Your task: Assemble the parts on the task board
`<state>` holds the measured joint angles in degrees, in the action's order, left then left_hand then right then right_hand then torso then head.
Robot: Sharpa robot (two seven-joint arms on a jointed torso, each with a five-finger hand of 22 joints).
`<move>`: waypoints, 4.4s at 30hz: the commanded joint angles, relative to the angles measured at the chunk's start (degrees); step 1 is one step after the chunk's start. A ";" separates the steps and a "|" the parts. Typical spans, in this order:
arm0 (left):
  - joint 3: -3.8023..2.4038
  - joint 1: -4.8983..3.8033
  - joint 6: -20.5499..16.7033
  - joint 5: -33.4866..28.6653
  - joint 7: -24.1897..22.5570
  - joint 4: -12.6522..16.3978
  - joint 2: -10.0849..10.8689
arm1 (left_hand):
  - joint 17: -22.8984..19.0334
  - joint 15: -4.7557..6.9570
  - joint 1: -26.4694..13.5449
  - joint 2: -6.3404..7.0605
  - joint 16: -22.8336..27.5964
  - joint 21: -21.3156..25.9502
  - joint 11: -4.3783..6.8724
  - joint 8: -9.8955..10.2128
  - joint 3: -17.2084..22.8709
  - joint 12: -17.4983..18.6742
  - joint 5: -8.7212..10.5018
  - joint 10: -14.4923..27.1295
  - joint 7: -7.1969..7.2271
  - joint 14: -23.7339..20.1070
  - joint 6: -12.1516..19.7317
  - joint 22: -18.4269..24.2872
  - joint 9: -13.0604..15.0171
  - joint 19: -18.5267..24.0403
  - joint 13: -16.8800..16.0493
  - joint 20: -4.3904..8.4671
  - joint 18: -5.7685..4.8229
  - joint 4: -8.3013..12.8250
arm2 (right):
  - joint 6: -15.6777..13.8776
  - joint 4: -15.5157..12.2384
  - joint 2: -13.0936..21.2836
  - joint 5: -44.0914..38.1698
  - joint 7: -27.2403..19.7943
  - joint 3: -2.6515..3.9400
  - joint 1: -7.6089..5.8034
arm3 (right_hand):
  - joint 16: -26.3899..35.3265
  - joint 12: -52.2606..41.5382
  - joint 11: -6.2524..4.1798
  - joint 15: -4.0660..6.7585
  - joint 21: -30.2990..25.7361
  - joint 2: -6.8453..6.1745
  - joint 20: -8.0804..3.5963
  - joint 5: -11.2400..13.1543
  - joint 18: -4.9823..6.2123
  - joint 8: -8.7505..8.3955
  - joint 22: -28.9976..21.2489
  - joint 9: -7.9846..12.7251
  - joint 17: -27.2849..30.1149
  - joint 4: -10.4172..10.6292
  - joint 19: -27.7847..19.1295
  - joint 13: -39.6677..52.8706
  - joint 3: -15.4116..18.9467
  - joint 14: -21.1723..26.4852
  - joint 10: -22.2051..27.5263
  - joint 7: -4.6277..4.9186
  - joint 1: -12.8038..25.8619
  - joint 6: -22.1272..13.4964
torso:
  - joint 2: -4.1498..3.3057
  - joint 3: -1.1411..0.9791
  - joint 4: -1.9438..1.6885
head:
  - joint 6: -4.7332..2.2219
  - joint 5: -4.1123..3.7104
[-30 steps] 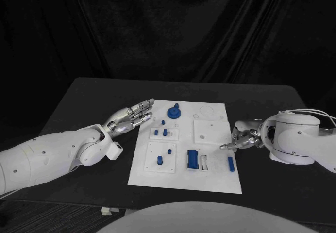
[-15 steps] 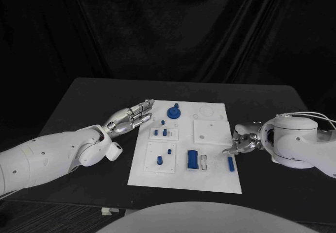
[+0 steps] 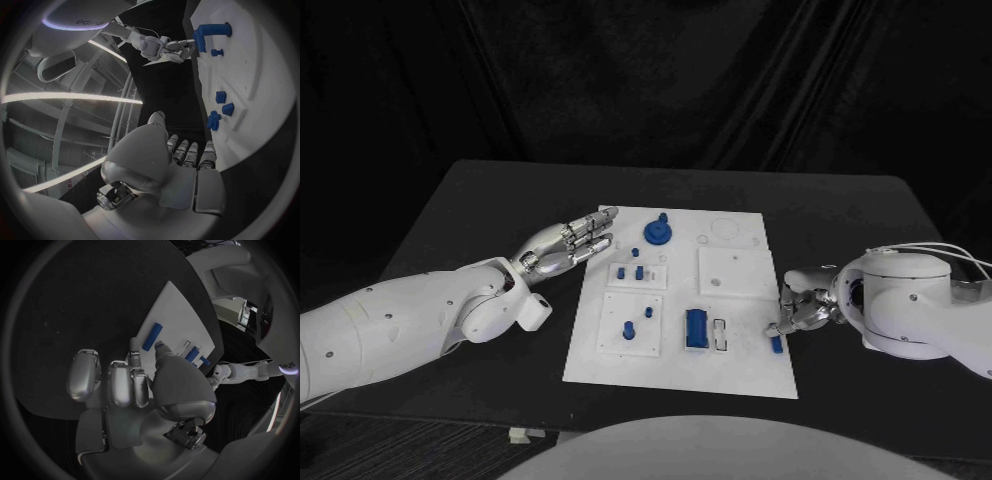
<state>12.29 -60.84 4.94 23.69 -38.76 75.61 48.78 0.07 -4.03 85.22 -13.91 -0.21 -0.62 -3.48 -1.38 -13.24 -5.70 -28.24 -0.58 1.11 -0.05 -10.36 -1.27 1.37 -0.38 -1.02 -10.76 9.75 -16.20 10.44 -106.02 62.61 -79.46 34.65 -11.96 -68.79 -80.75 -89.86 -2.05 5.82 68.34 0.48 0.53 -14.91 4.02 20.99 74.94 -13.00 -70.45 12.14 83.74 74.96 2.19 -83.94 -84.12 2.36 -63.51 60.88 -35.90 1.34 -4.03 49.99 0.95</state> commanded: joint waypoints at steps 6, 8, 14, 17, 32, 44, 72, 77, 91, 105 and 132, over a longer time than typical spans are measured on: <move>-0.06 0.10 1.37 0.03 -10.63 0.05 -0.04 | -0.07 -0.84 1.02 0.10 0.21 0.27 -0.73 -0.08 0.50 -0.51 -0.38 0.11 -0.86 0.05 -0.27 -0.05 0.09 0.06 -0.04 -0.76 0.51 0.11 | -1.56 0.14 -0.35 3.30 0.86 0.00 1.49 | 0.30 -0.14 0.41 -0.51 -0.35 0.46 0.47 -5.28 0.44 -2.50 9.11 -0.06 -0.08 -3.78 0.04 15.04 -2.06 -2.85 -5.88 0.20 -5.13 0.56 | 0.01 0.01 0.00 | 0.01 -0.04; -0.06 0.10 1.54 0.03 -10.51 0.03 -0.08 | -0.07 -1.06 1.19 0.08 0.21 0.26 -0.95 -0.09 0.64 -0.63 -0.43 0.08 -1.13 0.05 -0.38 -0.08 0.11 0.05 -0.06 -1.01 0.51 0.12 | -2.30 0.27 -0.55 3.63 0.81 0.00 1.82 | 0.32 -0.14 0.47 -0.55 -0.51 0.41 0.47 -6.71 0.47 -3.17 9.08 -0.14 -0.03 -4.97 0.01 15.04 -2.84 -2.84 -5.88 0.29 -6.56 0.46 | 0.01 0.00 0.00 | 0.01 -0.01; -0.06 0.10 2.10 0.03 -10.07 -0.01 -0.17 | -0.07 -1.31 1.38 0.04 0.21 0.23 -1.20 -0.20 0.87 -0.85 -0.43 0.01 -1.97 0.05 -1.03 -0.15 0.19 0.01 -0.09 -1.39 0.54 0.06 | -4.08 0.64 -1.18 4.05 0.59 0.00 2.54 | 0.41 -0.14 0.44 -0.52 -0.82 0.02 0.46 -12.02 0.52 -4.07 9.02 -0.81 0.14 -8.72 -0.05 15.04 -5.54 -2.79 -5.88 0.28 -10.59 0.50 | 0.01 0.00 0.01 | 0.01 0.13; -0.06 0.11 2.25 0.03 -9.91 -0.03 -0.18 | -0.07 -1.44 1.47 -0.01 0.21 0.21 -1.36 -0.22 0.99 -1.01 -0.44 -0.04 -2.29 0.05 -1.18 -0.22 0.21 -0.01 -0.11 -1.57 0.55 0.06 | -4.53 0.72 -1.31 4.11 0.54 0.00 2.68 | 0.45 -0.14 0.76 -0.74 -0.91 -0.21 0.58 -11.17 0.50 -4.33 9.03 -1.58 0.20 -11.41 -0.06 15.04 -9.44 -2.76 -5.88 0.67 -12.00 0.01 | 0.00 0.01 -0.01 | 0.01 0.10; -0.06 0.12 2.79 0.03 -9.21 -0.08 -0.24 | -0.07 -1.72 1.72 -0.16 0.21 0.18 -1.89 -0.28 1.35 -1.34 -0.52 -0.16 -3.04 0.05 -1.60 -0.29 0.25 -0.06 -0.16 -1.98 0.58 0.11 | -6.86 -0.21 0.49 4.43 0.51 0.03 2.55 | 0.36 -0.14 1.13 -1.09 -0.87 -3.55 0.97 -13.01 0.53 -3.07 9.06 -5.97 0.17 -18.32 -0.02 15.04 -27.04 -2.75 -5.88 1.17 -4.46 -0.51 | 0.01 0.01 0.00 | 0.01 0.44; -0.06 0.13 2.97 0.03 -8.81 -0.18 -0.37 | -0.07 -1.78 1.82 -0.15 0.21 0.15 -1.78 -0.33 1.49 -1.52 -0.53 -0.21 -3.74 0.05 -1.91 -0.37 0.29 -0.09 -0.18 -2.25 0.58 0.12 | -6.28 -1.90 1.54 15.91 0.61 0.04 -2.87 | -0.49 -0.14 1.08 -1.04 -0.28 -3.64 0.91 -12.48 0.43 -2.94 9.21 -6.77 -1.27 -18.37 0.24 15.04 -28.48 -3.10 -5.88 1.09 -2.30 -0.89 | 0.01 0.00 0.00 | 0.01 0.03; -0.06 0.14 3.94 0.03 -8.10 -0.08 -0.51 | -0.07 -2.28 2.10 -0.20 0.21 0.09 -1.79 -0.32 1.80 -1.52 -0.62 -0.24 -4.08 0.05 -1.96 -0.52 0.28 -0.17 -0.17 -2.87 0.58 0.27 | -13.28 3.13 -6.06 37.47 -0.85 0.03 1.60 | -0.44 -0.14 0.97 -0.97 -1.73 -2.19 0.88 -11.87 0.74 -2.38 8.77 -8.24 -0.92 -16.64 -0.31 15.04 -29.05 -2.98 -5.88 0.93 1.19 -1.88 | 0.00 0.01 -0.01 | 0.01 -0.11; -0.06 0.14 4.16 0.03 -7.91 -0.07 -0.52 | -0.07 -2.38 2.14 -0.22 0.21 0.08 -1.79 -0.31 1.85 -1.50 -0.63 -0.23 -4.09 0.05 -1.98 -0.56 0.28 -0.19 -0.17 -2.98 0.58 0.29 | -15.38 3.17 -6.39 37.60 -1.43 0.03 2.10 | -0.16 -0.14 1.06 -1.04 -2.84 -1.68 0.93 -11.62 0.96 -2.21 8.45 -8.63 -0.36 -15.89 -0.77 15.04 -29.12 -2.85 -5.88 1.02 2.08 -2.55 | 0.00 0.00 0.02 | 0.01 0.02; -0.06 0.14 4.80 0.03 -7.07 -0.09 -0.40 | -0.07 -2.63 2.21 -0.24 0.21 0.05 -1.87 -0.32 1.96 -1.50 -0.64 -0.23 -4.22 0.05 -2.01 -0.62 0.29 -0.22 -0.17 -3.25 0.57 0.33 | -19.44 1.51 -6.22 37.67 -3.37 0.03 2.41 | 0.05 -0.14 1.10 -1.09 -3.23 -1.71 0.98 -11.05 1.03 -1.96 8.33 -8.95 0.02 -15.38 -0.97 15.04 -28.91 -2.76 -5.88 1.03 2.82 -2.82 | 0.00 0.00 0.00 | 0.01 0.20; -0.06 0.14 5.15 0.03 -6.52 -0.24 -0.47 | -0.07 -2.98 2.27 -0.33 0.21 0.02 -1.88 -0.29 2.15 -1.44 -0.63 -0.22 -4.58 0.05 -1.93 -0.68 0.27 -0.26 -0.16 -3.65 0.57 0.33 | -21.38 0.74 -6.18 37.66 -3.28 0.03 2.44 | 0.14 -0.14 1.08 -1.08 -3.44 -1.92 0.99 -11.22 1.08 -1.78 8.27 -9.18 0.18 -15.02 -1.05 15.04 -28.70 -2.73 -5.88 1.02 3.44 -3.01 | -0.01 0.00 0.01 | 0.01 0.29; -0.06 0.16 5.65 0.03 -6.36 -0.36 -0.70 | -0.07 -3.79 2.39 -0.39 0.21 -0.02 -2.13 -0.26 2.44 -1.43 -0.69 -0.21 -4.22 0.05 -1.74 -0.77 0.25 -0.33 -0.16 -4.17 0.58 0.43 | -18.23 2.66 -7.25 36.67 -1.35 0.02 3.52 | 1.20 -0.14 1.42 -1.34 -5.43 -2.60 1.23 -7.81 1.42 -2.02 7.68 -9.48 1.98 -12.17 -1.78 15.04 -27.64 -2.38 -5.88 1.38 7.36 -4.66 | 0.02 0.00 0.01 | 0.01 0.43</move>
<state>12.28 -60.75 9.89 23.83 -38.83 75.20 48.21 0.07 -7.49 87.01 -14.35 -0.21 -0.62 -5.12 -1.38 -11.18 -7.03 -28.67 -0.80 -3.09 0.13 -12.49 -1.98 1.60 -0.88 -1.11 -14.53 9.75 -15.73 -8.40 -103.38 55.44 -42.46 32.63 -11.94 -65.43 -79.65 -89.85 -1.01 4.67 63.16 -2.16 1.75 -22.91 4.96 19.13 74.93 -22.42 -68.51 -0.30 82.51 74.96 -25.44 -84.02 -84.12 3.80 -56.61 56.76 -35.90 1.35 -4.03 49.99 1.35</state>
